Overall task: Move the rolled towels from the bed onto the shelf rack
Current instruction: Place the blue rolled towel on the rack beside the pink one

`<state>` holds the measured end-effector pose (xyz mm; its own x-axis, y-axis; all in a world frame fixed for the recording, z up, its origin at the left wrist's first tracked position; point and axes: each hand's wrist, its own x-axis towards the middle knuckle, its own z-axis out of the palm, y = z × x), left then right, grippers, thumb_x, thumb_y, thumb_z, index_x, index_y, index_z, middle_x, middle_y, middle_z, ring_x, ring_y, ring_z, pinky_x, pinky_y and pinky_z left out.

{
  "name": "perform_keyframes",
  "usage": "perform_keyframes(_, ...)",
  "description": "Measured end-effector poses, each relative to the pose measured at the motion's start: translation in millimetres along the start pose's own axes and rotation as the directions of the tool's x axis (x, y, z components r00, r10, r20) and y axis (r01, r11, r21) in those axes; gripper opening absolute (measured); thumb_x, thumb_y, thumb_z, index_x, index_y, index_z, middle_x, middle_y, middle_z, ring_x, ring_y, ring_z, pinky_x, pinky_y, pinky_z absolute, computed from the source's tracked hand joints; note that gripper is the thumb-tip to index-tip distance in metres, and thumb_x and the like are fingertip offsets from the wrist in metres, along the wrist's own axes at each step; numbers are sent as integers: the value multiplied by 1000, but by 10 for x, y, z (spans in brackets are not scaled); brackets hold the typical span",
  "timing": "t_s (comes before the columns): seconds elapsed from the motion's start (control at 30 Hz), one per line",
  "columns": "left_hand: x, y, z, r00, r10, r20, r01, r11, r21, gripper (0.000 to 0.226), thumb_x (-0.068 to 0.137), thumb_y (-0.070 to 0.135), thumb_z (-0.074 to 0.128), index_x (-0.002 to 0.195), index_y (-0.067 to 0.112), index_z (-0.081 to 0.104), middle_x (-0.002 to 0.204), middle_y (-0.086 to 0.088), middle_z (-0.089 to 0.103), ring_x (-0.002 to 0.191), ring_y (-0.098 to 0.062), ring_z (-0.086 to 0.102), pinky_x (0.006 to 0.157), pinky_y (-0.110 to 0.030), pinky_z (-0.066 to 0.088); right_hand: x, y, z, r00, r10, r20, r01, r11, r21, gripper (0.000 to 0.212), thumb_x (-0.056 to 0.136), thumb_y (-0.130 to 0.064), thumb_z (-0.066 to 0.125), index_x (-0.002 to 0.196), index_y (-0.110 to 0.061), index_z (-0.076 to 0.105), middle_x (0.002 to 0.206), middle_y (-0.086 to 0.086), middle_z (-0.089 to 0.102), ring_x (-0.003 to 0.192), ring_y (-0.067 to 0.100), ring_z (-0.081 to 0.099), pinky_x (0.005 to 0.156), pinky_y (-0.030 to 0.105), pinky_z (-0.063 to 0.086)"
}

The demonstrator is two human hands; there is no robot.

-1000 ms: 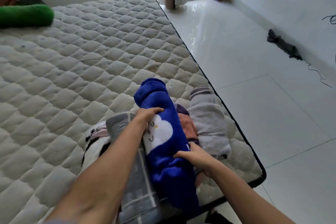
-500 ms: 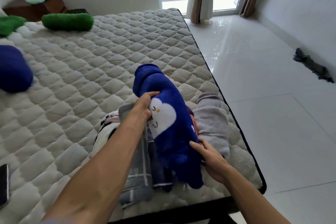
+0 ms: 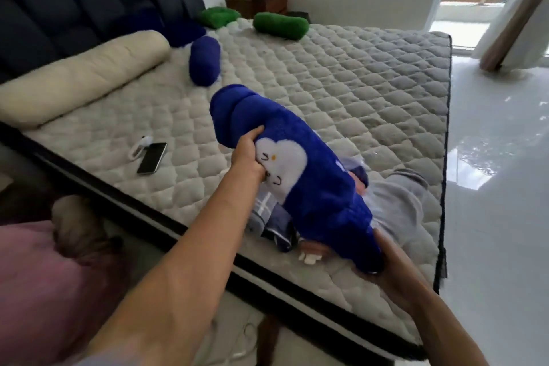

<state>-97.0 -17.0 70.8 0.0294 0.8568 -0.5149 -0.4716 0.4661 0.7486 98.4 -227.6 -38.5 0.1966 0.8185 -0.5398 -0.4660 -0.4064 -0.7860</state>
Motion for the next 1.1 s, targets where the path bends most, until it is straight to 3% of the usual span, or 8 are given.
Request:
perform_keyframes(0.07,-224,-48,-376,996,20,-86,-23,999,-38,56,71,25,74,124,12,64,104,-13,75,88,-31,72,70,-38,58,-151,44,47,995,2,96,9,994,-110,23,91,-30,54,112,-22,59,118,7,61,95,24,62,71,38,52)
perform_keyframes(0.27,-1047,113,-1683,916,215,-338,-288,940,-181,63,64,20,83,124,16,63,104,-9,76,91,-30,73,74,-41,60,-467,233,714,946,37,321,71,946,-316,27,89,-21,60,115,-16,61,102,7,71,76,17,68,50,23,51)
perform_keyframes(0.47,-2269,222,-3066,684,405,-606,-592,794,-138,65,63,18,83,124,14,62,110,-6,74,97,-27,71,80,-39,59,-898,584,1805,844,123,522,160,871,-464,22,84,-19,66,105,-14,68,94,12,75,81,27,70,62,32,53)
perform_keyframes(0.6,-3390,84,-4038,414,462,-784,-761,648,-21,48,79,4,71,122,19,60,100,2,74,86,-17,71,71,-31,59,-1584,1071,2618,711,236,662,213,825,-523,13,84,-15,64,96,-15,71,81,7,78,68,20,73,54,29,58)
perform_keyframes(0.8,-5012,-224,-5391,162,341,-926,-881,472,20,39,82,5,69,117,21,62,87,7,73,72,-10,71,57,-23,56,-2952,1986,3535,458,406,791,225,808,-545,15,81,-12,63,93,-6,70,77,8,77,62,16,72,52,24,57)
perform_keyframes(0.9,-5687,-395,-5911,54,254,-966,-903,425,61,39,78,11,73,113,25,62,99,1,73,81,-15,72,69,-30,57,-3556,2418,3891,332,481,812,297,764,-574,46,59,-33,77,96,-7,72,88,10,77,72,19,74,55,27,58)
perform_keyframes(1.0,-6248,-539,-6363,-33,182,-983,-915,391,103,44,75,14,75,116,22,62,106,-5,73,92,-23,71,83,-40,57,-4004,2823,4204,237,537,810,326,741,-587,21,78,-21,67,96,-11,72,91,9,77,73,18,74,57,30,57)
perform_keyframes(1.1,-6730,-636,-6750,-103,117,-988,-920,366,139,43,75,18,76,115,25,63,101,-3,75,92,-26,72,85,-45,58,-4396,3200,4538,188,594,783,370,696,-616,18,84,-17,62,100,-13,70,93,9,77,79,22,73,67,35,53)
